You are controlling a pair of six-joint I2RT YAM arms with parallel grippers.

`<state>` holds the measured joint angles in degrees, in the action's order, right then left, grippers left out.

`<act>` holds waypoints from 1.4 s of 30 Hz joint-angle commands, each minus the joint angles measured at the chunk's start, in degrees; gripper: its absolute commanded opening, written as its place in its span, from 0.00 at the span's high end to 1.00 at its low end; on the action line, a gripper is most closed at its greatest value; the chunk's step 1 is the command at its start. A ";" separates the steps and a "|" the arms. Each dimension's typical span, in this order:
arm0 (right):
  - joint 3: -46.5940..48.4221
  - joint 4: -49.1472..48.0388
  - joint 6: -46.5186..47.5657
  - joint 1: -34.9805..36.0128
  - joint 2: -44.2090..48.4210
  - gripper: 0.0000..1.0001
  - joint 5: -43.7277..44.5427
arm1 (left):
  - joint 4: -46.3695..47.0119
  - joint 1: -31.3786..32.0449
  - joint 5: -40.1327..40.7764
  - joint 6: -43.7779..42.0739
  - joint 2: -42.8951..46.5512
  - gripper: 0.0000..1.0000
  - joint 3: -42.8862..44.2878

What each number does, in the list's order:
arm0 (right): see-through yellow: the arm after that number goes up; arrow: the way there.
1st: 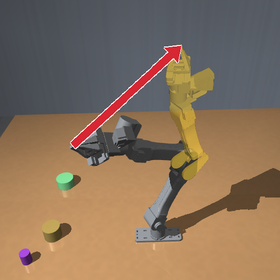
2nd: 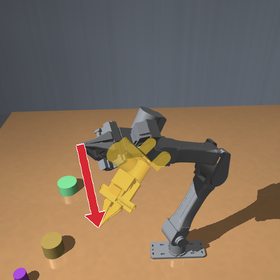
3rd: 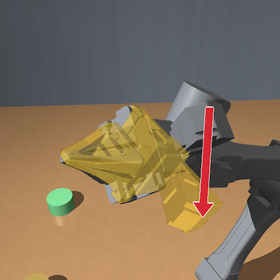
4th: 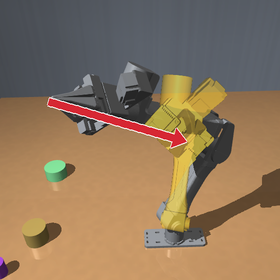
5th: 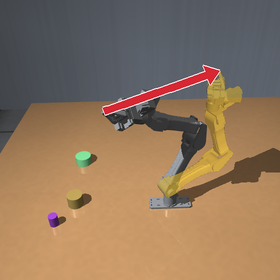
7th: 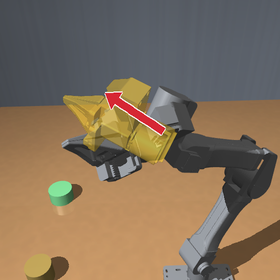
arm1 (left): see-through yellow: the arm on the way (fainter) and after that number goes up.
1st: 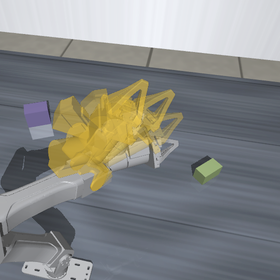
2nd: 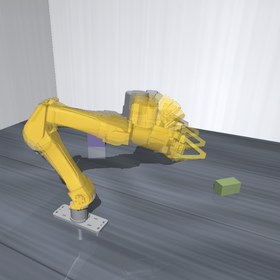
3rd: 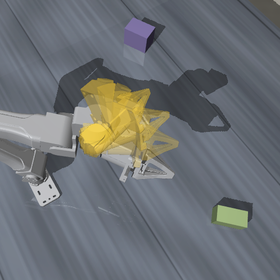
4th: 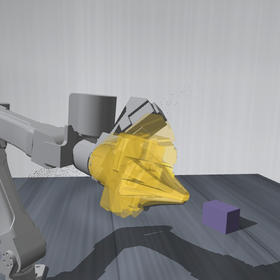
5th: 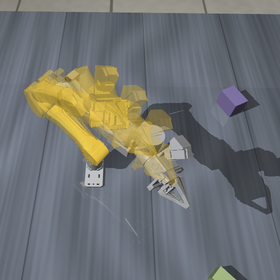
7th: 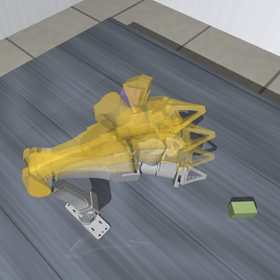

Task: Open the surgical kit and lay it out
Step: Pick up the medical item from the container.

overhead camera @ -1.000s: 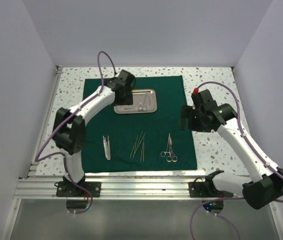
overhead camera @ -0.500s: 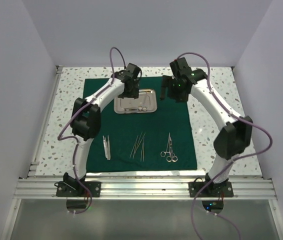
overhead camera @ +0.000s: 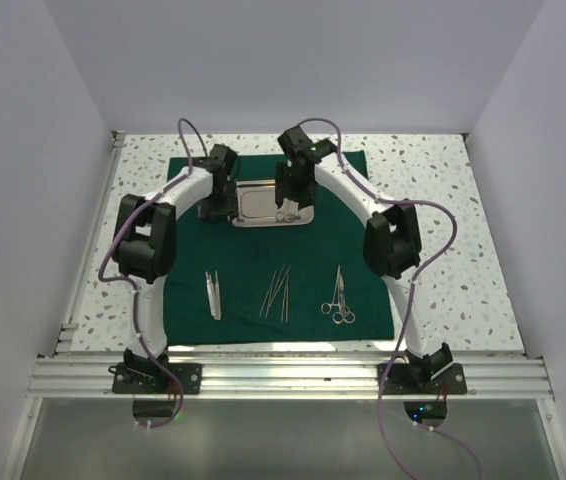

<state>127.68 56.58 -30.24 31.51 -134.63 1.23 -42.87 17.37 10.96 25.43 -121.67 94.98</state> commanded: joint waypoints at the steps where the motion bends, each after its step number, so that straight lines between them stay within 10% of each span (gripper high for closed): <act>1: 5.12 0.90 -2.02 0.92 -2.64 0.41 -1.06 | 4.29 -1.37 -2.61 -1.87 4.86 0.38 -3.74; 14: 7.50 0.46 -6.06 2.51 -8.98 0.63 3.60 | 7.27 -3.13 -7.97 -2.58 10.04 0.41 -11.48; 42: 3.55 -1.38 -2.46 2.33 -12.50 0.65 8.08 | 8.95 -3.30 -10.08 -2.75 12.24 0.46 -15.26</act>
<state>132.86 55.64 -34.89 34.06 -144.75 6.96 -35.42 14.63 1.65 24.23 -112.09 79.79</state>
